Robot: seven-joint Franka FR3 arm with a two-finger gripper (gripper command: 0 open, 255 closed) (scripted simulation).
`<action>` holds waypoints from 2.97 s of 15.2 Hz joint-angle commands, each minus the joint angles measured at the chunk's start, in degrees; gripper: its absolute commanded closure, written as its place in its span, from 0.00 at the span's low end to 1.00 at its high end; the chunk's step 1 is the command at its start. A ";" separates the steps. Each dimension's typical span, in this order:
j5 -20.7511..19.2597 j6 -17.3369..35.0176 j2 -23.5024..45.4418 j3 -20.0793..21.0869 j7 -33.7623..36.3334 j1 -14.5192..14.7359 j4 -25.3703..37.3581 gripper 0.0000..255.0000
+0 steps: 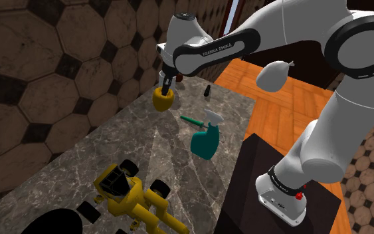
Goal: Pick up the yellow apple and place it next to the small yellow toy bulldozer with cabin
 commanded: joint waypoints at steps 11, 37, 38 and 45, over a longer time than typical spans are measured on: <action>0.22 -1.38 -0.68 0.05 -0.24 -0.02 0.71 1.00; 1.95 -20.28 -5.36 0.37 -2.57 0.04 15.03 1.00; 1.98 -21.04 -5.38 0.38 -2.64 0.05 15.77 1.00; 2.15 -26.47 -5.14 0.43 -3.09 0.11 21.47 1.00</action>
